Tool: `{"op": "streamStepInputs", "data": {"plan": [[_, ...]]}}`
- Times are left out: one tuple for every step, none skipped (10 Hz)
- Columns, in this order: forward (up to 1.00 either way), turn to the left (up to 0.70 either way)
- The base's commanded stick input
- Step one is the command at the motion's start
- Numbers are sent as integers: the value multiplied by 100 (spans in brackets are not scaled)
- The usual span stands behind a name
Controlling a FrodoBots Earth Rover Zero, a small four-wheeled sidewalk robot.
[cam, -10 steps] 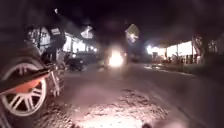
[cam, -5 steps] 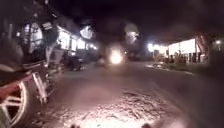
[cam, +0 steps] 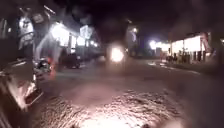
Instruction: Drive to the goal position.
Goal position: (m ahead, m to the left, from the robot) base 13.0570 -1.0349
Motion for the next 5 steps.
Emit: {"op": "streamStepInputs", "data": {"plan": [[85,0],[85,0],[85,0],[85,0],[85,0]]}}
